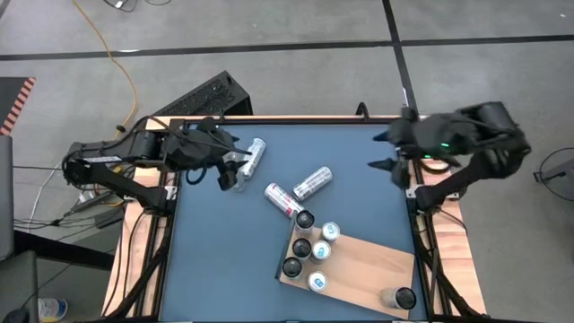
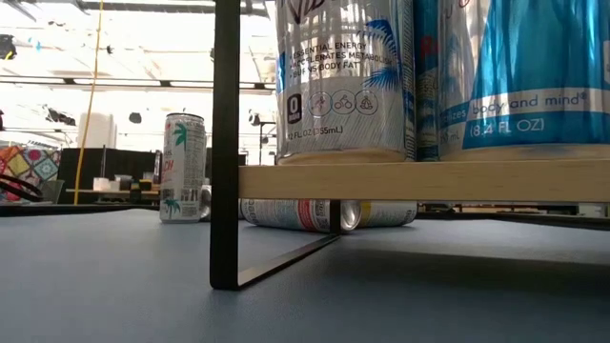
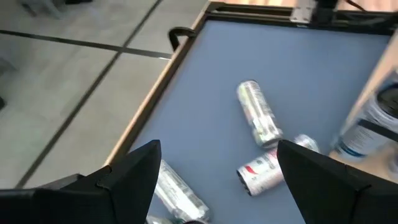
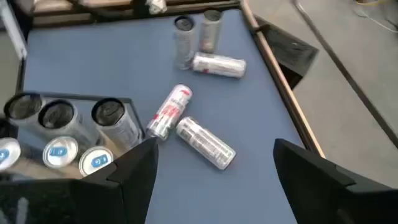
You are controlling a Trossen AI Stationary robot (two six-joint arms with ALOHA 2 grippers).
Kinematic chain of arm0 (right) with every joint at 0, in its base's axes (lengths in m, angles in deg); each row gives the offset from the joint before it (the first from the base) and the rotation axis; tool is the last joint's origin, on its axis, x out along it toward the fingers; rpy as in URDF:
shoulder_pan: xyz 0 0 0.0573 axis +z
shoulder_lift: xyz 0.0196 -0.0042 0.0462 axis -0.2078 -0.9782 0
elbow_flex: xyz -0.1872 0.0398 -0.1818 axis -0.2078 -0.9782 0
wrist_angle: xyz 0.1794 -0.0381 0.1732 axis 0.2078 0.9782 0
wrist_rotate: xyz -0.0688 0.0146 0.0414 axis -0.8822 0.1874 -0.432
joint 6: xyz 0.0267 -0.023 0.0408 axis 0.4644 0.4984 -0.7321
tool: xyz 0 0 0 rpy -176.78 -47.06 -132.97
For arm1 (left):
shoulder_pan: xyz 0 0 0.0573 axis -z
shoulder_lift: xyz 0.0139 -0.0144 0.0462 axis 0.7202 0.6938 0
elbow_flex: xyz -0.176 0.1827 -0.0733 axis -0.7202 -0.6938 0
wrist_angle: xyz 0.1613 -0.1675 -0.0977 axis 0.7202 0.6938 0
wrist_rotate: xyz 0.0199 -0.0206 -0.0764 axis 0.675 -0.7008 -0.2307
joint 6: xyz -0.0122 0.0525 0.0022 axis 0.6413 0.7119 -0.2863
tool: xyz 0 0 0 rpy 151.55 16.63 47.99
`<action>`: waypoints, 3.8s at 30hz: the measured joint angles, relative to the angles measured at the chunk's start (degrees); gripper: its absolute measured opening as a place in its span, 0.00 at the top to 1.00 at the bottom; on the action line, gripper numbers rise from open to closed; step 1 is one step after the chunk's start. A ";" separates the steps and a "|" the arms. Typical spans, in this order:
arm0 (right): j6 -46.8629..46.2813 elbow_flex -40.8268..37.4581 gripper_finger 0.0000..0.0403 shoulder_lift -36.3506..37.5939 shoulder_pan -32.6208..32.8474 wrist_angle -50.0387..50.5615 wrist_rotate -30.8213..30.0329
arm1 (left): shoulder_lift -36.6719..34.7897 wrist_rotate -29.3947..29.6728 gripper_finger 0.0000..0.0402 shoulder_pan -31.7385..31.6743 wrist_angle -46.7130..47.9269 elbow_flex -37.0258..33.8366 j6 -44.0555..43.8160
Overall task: Place canned beverage on shelf
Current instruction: Put the left white yellow soda can on the shelf
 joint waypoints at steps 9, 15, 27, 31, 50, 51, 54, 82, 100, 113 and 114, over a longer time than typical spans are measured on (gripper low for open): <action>-12.43 -25.78 0.24 13.58 10.43 -10.44 -12.24 | -1.98 -4.12 0.23 0.21 -9.02 -9.36 0.37; -12.39 -42.53 0.24 15.11 11.00 -26.39 -12.31 | -5.20 -0.04 0.23 0.23 -12.62 -15.47 -2.07; -9.89 -51.28 0.24 8.84 10.04 -37.09 -22.87 | -6.87 1.73 0.23 -4.13 -15.72 -24.38 -6.86; -9.87 -51.25 0.24 6.64 8.70 -38.34 -24.90 | -6.79 -0.05 0.23 -5.70 -20.62 -27.26 -6.01; -13.36 -51.25 0.24 5.09 4.62 -39.34 -24.44 | -1.34 -8.47 0.23 -8.27 -36.83 -30.69 0.08; -13.36 -51.25 0.24 5.06 4.18 -39.35 -24.35 | -0.99 -8.45 0.23 -8.20 -37.29 -30.67 0.08; -13.36 -51.25 0.24 5.06 3.59 -39.44 -24.24 | -0.39 -8.37 0.23 -8.16 -36.60 -30.71 0.03; -5.42 -51.12 0.24 -6.89 -4.96 -46.24 -24.56 | 8.33 -14.44 0.23 -11.98 -38.64 -30.64 7.64; -2.80 -50.71 0.24 -8.03 -5.43 -51.10 -23.37 | 14.00 -25.04 0.23 -12.09 -40.43 -30.64 14.29; -2.80 -50.71 0.24 -8.03 -5.37 -51.36 -22.68 | 19.42 -24.88 0.23 -12.11 -40.79 -30.64 14.91; -2.79 -50.71 0.24 -8.03 -5.37 -51.49 -22.67 | 19.29 -24.81 0.23 -12.11 -40.87 -30.62 14.60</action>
